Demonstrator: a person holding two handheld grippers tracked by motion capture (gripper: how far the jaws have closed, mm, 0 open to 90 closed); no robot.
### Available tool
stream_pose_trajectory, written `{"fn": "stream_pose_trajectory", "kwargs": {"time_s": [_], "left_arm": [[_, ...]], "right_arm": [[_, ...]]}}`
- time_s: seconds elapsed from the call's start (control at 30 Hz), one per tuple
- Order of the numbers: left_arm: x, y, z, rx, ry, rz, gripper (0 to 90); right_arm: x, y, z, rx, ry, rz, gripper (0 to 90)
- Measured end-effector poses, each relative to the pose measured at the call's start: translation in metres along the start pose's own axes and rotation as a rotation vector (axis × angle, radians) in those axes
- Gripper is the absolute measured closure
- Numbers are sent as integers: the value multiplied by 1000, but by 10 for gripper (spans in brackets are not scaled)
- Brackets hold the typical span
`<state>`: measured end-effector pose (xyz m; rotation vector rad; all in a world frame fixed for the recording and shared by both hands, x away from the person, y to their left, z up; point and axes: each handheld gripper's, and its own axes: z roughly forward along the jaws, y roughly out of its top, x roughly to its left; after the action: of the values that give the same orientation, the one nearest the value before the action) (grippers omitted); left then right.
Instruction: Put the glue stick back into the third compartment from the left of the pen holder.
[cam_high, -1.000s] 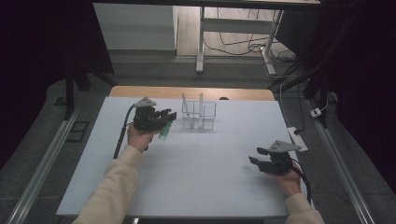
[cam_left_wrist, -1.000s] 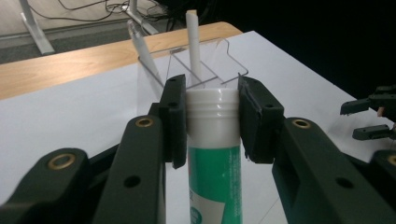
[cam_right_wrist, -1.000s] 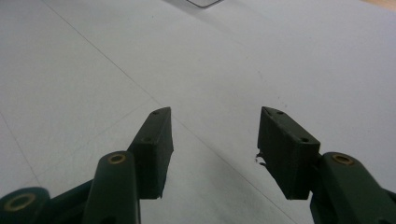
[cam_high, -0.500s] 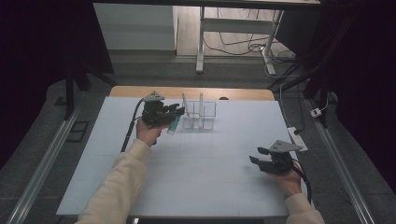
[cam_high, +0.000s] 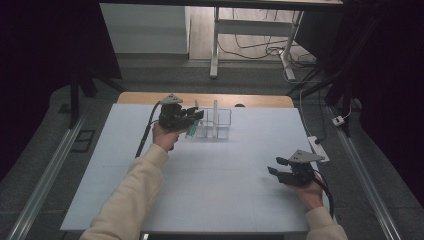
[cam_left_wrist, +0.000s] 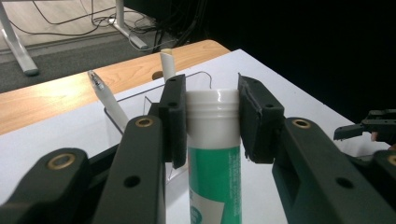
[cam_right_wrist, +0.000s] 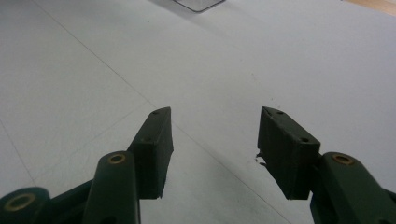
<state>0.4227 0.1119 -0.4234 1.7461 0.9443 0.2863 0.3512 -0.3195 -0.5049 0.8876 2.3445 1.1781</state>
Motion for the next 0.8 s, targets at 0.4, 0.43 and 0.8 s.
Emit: {"fn": "stream_pose_trajectory", "kwargs": {"time_s": [0.4, 0.43, 0.8], "left_arm": [[-5, 7, 10, -3, -4, 21, 650], [-5, 8, 11, -5, -4, 22, 649], [-8, 17, 26, -8, -1, 24, 649]], "right_arm": [[1, 0, 1, 4, 3, -6, 449], [1, 0, 1, 9, 6, -10, 449], [2, -1, 4, 21, 8, -10, 446]]}}
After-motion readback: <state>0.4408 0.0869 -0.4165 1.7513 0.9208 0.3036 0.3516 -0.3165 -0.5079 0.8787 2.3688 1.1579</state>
